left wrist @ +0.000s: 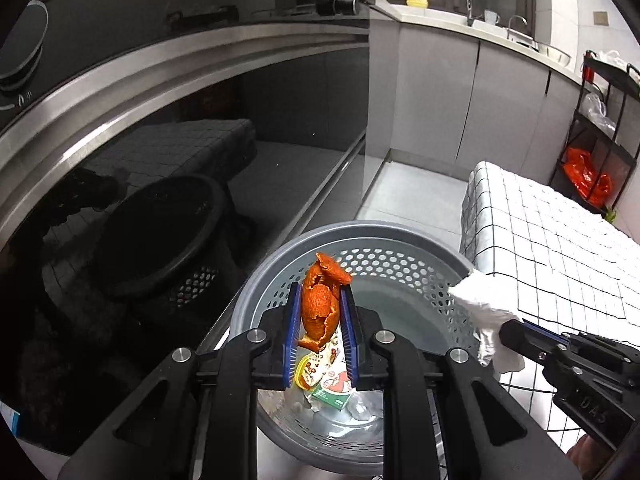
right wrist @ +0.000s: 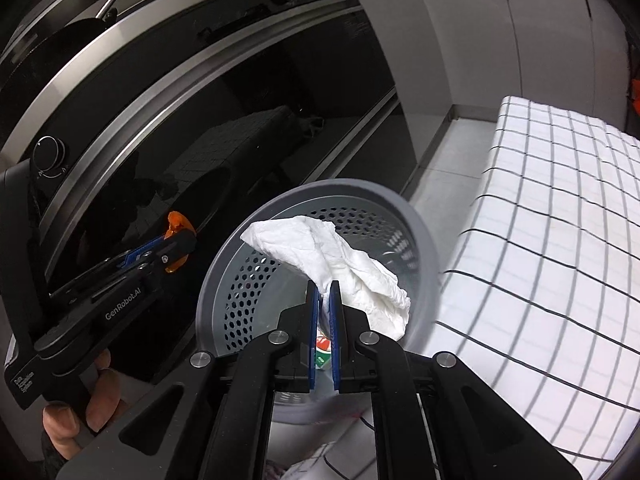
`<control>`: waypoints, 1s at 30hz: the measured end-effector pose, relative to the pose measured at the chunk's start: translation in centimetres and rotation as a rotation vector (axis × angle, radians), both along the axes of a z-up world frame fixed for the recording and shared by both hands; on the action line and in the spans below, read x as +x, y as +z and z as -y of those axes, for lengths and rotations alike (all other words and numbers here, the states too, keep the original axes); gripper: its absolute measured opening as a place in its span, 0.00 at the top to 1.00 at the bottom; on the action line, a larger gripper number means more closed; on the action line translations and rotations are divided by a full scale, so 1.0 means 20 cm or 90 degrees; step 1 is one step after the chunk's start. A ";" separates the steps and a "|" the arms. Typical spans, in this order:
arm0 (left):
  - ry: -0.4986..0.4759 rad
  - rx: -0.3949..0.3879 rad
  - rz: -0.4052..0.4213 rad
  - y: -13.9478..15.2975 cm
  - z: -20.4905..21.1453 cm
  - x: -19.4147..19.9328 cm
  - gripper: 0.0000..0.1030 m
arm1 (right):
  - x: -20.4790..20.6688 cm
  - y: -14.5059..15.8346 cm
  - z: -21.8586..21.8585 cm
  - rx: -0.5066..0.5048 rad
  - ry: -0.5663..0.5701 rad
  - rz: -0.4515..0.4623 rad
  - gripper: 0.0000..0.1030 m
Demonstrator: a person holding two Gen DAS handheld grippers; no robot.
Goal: Collect trash
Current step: 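Carry tissue and orange peel over the grey basket and release both inside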
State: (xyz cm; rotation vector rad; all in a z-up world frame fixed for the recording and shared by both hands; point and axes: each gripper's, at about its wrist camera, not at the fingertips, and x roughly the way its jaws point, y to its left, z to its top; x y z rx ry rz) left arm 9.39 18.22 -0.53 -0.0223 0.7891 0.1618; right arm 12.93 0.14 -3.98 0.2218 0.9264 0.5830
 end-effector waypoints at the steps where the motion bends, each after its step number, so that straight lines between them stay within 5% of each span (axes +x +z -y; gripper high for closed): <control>1: 0.002 -0.002 -0.004 -0.01 -0.01 0.00 0.81 | 0.01 -0.01 -0.02 0.000 0.003 -0.002 0.95; 10: 0.010 -0.002 -0.011 -0.03 -0.03 0.02 0.76 | 0.04 -0.01 -0.10 -0.001 0.018 -0.002 0.93; 12: 0.012 -0.001 -0.011 -0.02 -0.03 0.02 0.70 | 0.03 0.00 -0.10 -0.003 0.019 0.002 0.87; 14: 0.014 -0.001 -0.008 -0.02 -0.03 0.02 0.59 | 0.02 0.01 -0.09 -0.002 0.019 0.006 0.62; 16: 0.020 0.005 0.001 -0.01 -0.03 0.01 0.47 | 0.02 0.02 -0.09 -0.001 0.011 0.018 0.57; 30: 0.019 0.008 0.016 0.01 -0.01 0.00 0.37 | -0.03 -0.01 -0.02 0.005 -0.018 0.011 0.54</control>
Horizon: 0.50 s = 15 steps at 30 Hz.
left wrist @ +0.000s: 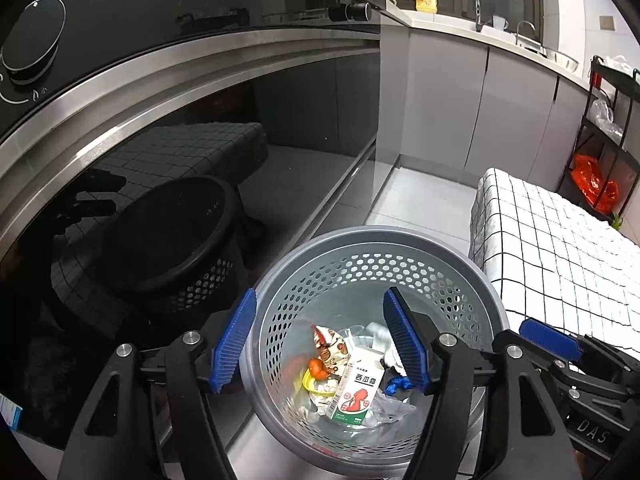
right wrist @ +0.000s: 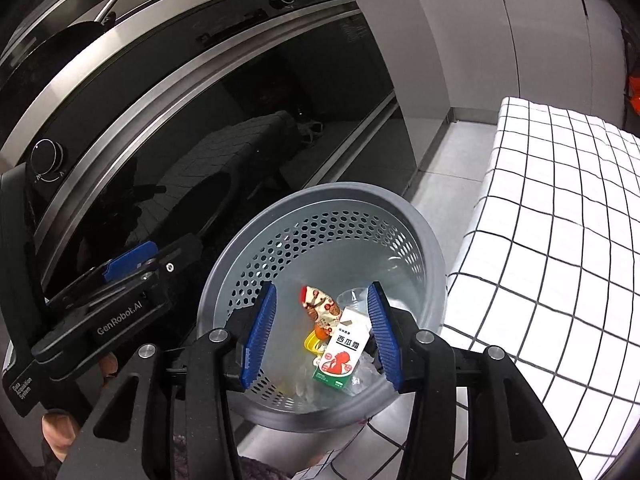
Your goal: Collect trash
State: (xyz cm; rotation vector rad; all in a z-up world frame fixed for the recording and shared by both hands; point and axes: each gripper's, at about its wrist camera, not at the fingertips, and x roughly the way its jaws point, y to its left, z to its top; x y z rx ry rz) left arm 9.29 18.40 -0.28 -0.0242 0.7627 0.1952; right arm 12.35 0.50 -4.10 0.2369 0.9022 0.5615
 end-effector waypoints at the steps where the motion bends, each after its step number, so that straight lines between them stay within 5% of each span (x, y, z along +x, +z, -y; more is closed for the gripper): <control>1: 0.000 -0.001 0.000 0.00 0.00 0.00 0.35 | 0.00 0.00 0.00 0.000 -0.003 -0.001 0.53; 15: 0.006 0.009 0.023 0.03 0.01 -0.03 0.14 | -0.07 0.00 0.03 -0.021 -0.032 0.015 0.41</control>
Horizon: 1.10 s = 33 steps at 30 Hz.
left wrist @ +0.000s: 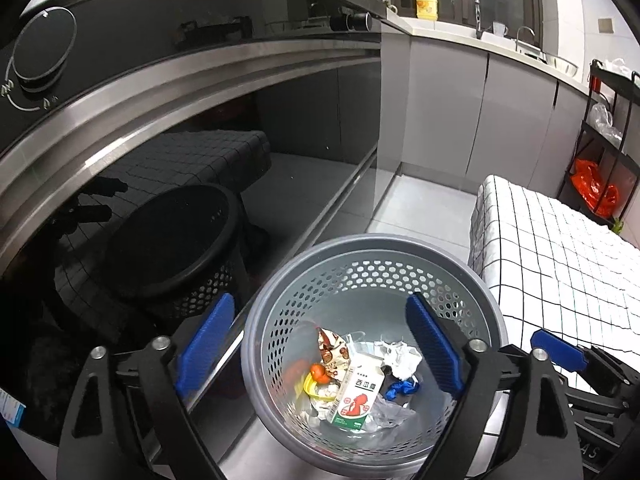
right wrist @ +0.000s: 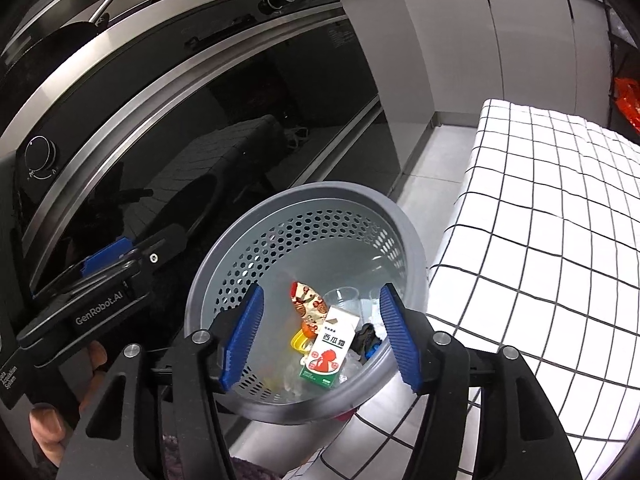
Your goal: Collect trash
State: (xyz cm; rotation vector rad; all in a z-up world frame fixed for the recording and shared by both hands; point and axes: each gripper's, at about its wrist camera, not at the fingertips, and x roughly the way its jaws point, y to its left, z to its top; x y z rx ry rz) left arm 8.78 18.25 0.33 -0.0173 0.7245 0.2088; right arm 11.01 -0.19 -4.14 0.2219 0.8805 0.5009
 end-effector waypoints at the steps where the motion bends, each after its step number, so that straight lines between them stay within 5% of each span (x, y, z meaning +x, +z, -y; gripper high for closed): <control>1: 0.002 0.001 0.005 0.01 0.00 0.00 0.11 | -0.01 0.00 0.00 0.000 -0.003 0.003 0.38; 8: 0.014 0.006 0.018 0.02 -0.01 -0.02 0.07 | -0.04 0.03 0.01 -0.013 -0.020 0.023 0.30; 33: 0.016 0.011 0.012 0.01 -0.01 -0.02 0.06 | -0.08 0.05 0.00 -0.037 -0.032 0.043 0.26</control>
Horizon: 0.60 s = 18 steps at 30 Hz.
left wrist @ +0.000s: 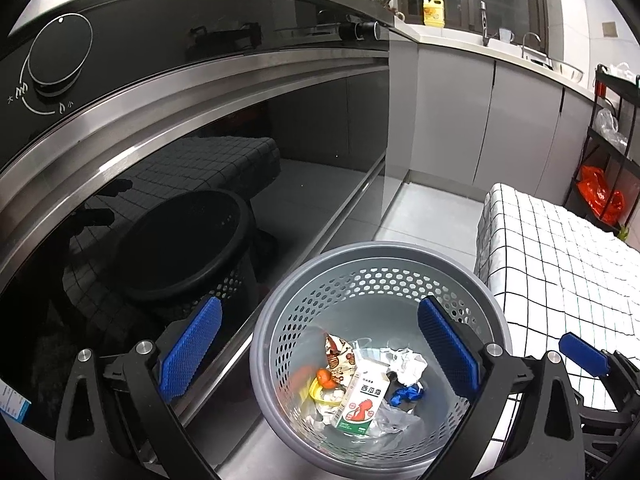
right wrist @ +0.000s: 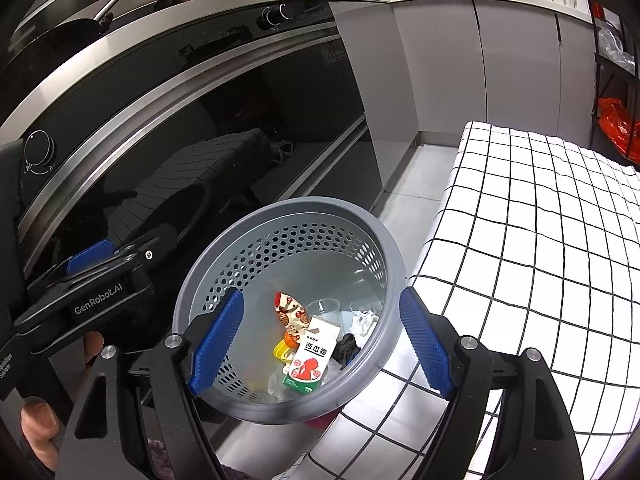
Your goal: Collect trash
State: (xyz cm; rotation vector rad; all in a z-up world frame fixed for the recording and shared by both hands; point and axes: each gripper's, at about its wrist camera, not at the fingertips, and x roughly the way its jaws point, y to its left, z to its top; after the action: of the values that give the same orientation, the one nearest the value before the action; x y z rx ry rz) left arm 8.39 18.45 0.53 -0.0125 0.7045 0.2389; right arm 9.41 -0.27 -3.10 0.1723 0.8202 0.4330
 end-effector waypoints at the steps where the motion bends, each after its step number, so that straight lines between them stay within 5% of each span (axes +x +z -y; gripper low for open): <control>1: 0.001 0.002 -0.001 0.00 0.01 0.00 0.06 | 0.00 0.00 0.00 0.000 -0.001 0.000 0.25; 18: 0.003 -0.002 -0.004 0.00 0.00 0.00 0.06 | -0.01 0.00 0.00 -0.008 -0.002 0.004 0.25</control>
State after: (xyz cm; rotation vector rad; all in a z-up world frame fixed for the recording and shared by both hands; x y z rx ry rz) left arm 8.38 18.38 0.43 -0.0172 0.7109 0.2423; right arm 9.26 -0.22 -3.02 0.1602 0.8158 0.4246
